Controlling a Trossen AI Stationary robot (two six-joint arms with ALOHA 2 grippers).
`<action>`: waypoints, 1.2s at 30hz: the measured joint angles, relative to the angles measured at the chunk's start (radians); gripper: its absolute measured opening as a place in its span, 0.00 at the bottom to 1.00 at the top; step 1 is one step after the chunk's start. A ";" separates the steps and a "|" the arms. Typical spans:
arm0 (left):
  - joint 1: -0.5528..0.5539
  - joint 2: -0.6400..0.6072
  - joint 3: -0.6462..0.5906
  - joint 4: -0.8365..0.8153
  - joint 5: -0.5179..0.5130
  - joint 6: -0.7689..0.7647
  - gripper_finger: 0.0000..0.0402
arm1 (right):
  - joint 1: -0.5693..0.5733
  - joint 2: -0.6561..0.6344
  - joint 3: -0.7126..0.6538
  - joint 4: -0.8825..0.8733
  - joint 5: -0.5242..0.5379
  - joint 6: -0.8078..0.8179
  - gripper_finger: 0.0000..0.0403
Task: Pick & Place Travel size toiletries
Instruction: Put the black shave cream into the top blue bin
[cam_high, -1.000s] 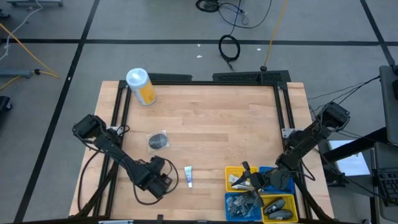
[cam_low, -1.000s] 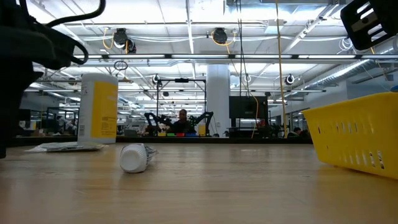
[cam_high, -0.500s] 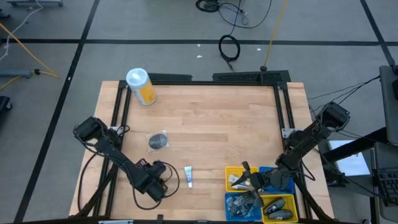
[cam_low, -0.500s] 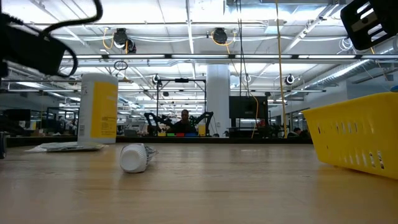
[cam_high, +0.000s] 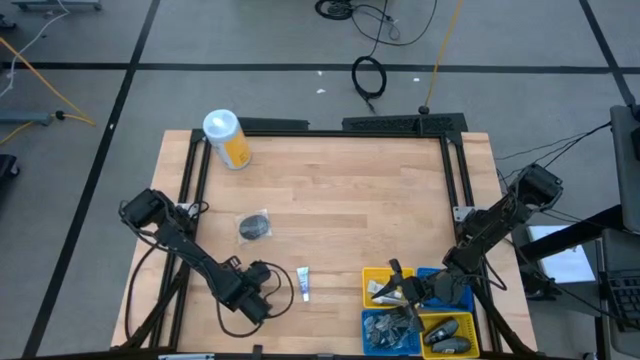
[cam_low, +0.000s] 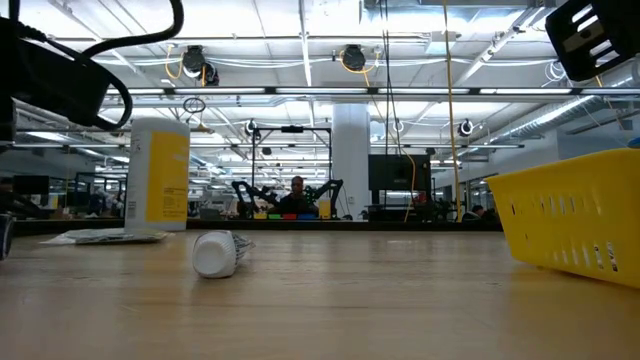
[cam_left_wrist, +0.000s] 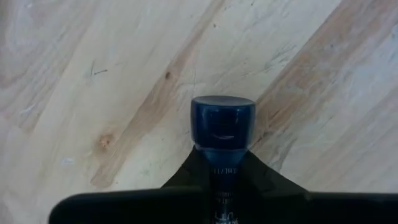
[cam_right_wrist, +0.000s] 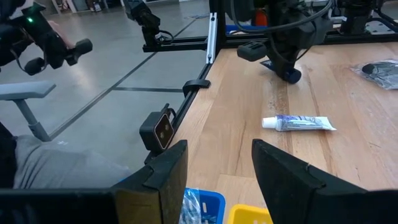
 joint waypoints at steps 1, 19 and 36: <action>0.000 -0.007 -0.001 0.000 -0.004 -0.004 0.06 | 0.000 0.000 0.000 0.000 0.000 0.000 0.42; 0.051 -0.151 -0.002 0.330 -0.294 0.158 0.04 | -0.004 0.000 0.000 0.012 0.000 -0.003 0.42; 0.184 -0.152 0.000 1.016 -0.376 0.888 0.07 | -0.090 0.000 0.000 0.166 0.000 -0.030 0.42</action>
